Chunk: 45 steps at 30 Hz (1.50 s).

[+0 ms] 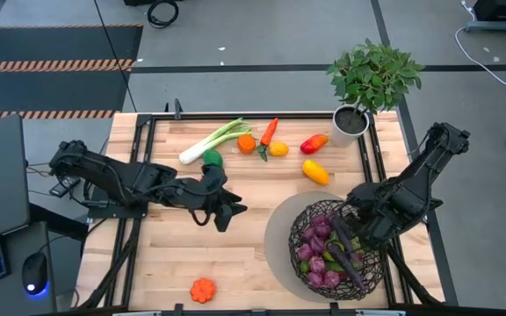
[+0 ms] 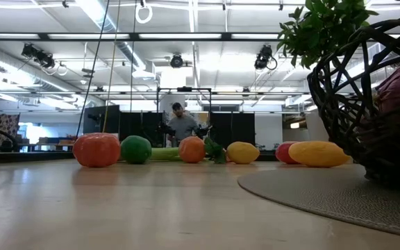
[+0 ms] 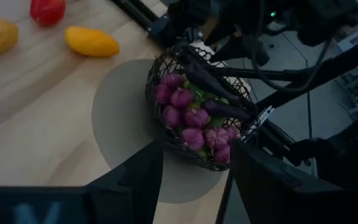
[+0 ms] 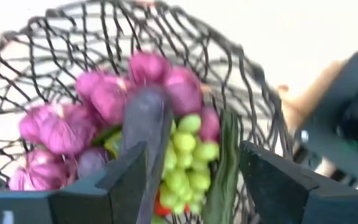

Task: Build produce basket
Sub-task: Put the yellow mango into the black basket

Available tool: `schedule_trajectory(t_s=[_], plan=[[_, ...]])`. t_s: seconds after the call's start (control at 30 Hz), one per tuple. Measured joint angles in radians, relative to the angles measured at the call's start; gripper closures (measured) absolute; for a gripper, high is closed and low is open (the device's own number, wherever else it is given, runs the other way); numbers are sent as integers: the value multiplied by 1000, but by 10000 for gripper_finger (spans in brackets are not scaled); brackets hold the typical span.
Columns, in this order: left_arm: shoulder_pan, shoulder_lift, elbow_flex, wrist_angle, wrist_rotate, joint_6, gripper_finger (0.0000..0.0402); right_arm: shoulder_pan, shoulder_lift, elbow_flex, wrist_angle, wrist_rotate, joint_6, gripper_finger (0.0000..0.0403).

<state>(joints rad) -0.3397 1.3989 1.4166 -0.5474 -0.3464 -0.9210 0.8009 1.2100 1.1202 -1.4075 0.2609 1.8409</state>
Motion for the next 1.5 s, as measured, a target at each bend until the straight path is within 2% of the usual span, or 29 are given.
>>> schedule_trajectory(t_s=[0.23, 0.37, 0.53, 0.67, 0.73, 0.87, 1.1, 1.27, 1.4, 1.5], plan=[[38, 54, 0, 11, -16, -145, 218, -125, -32, 0, -12, 20, -238, 148], [49, 93, 0, 99, -27, -173, 225, -230, -39, 0, -11, 77, -386, 148], [64, 119, 0, 245, -25, -60, 228, -408, -43, 0, 42, 85, -583, 148], [123, 117, 0, 221, -19, 51, 229, -547, -44, 0, 125, 43, -711, 148], [170, 108, 0, 187, 34, 85, 230, -612, -43, 0, 162, 29, -745, 148], [272, 92, 0, 110, 204, 167, 230, -733, -25, 0, 185, 21, -870, 148], [410, 91, 0, 77, 496, 353, 230, -915, 41, 0, 201, -87, -954, 142], [481, 91, 0, 44, 596, 431, 230, -969, 115, 0, 230, -174, -987, 113], [524, 91, 0, 28, 674, 436, 230, -987, 181, 0, 228, -169, -1055, 78], [542, 91, 0, 26, 689, 436, 230, -1004, 223, 0, 227, -120, -1125, 51]])
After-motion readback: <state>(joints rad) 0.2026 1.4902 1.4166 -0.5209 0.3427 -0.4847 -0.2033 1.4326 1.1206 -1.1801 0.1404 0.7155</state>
